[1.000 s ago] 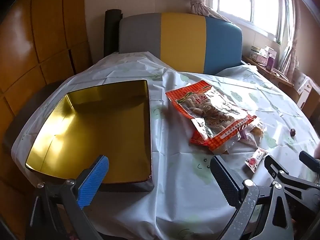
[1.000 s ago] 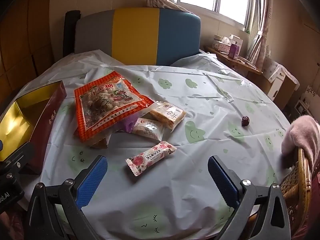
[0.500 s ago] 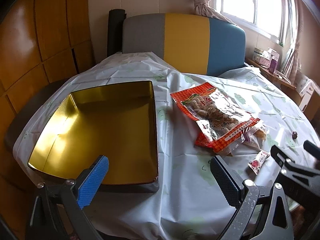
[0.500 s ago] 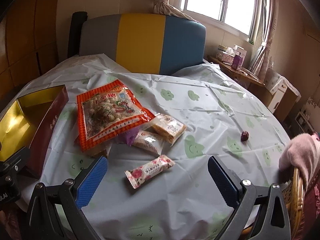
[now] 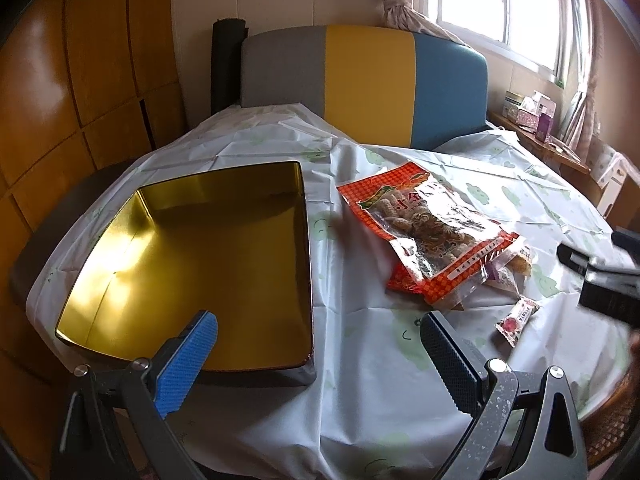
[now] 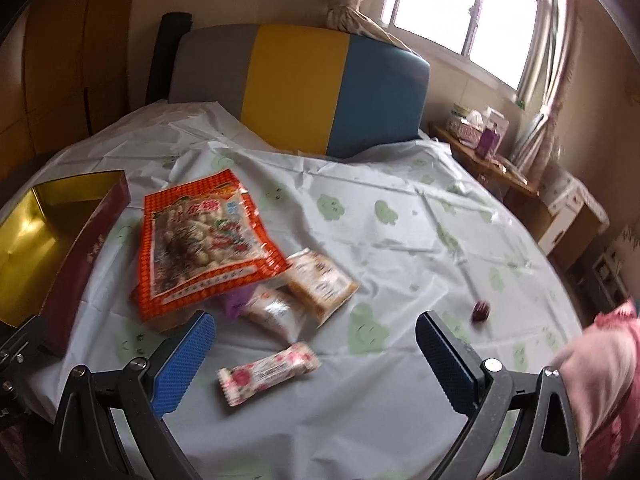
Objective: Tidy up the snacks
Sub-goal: 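Move the left tool toward the orange-bordered snack bag, then grasp the orange-bordered snack bag with the left gripper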
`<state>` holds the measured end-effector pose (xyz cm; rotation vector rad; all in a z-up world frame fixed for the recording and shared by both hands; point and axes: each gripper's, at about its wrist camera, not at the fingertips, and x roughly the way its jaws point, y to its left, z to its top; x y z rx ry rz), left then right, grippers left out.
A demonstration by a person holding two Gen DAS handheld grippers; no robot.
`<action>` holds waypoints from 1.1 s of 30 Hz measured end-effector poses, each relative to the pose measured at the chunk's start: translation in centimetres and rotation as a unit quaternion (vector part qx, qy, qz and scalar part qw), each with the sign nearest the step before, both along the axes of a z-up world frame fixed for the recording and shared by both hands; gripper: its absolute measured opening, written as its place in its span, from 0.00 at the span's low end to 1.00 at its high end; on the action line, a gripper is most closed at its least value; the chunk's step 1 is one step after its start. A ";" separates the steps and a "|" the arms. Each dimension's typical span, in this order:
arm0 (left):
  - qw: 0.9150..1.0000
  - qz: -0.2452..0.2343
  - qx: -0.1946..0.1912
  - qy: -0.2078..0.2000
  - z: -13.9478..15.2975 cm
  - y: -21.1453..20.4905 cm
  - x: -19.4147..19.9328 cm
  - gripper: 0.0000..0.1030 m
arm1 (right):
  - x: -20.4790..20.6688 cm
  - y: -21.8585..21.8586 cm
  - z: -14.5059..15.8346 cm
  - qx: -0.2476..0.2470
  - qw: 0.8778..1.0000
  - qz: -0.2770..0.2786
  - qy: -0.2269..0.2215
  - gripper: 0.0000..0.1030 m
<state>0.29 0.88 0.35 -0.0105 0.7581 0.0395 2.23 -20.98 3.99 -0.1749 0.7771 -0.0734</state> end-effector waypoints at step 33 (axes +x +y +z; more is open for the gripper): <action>0.999 -0.036 0.005 0.027 0.3 -2.2 2.8 0.99 | 10.6 -10.2 -2.8 0.037 0.997 -0.028 0.069 0.99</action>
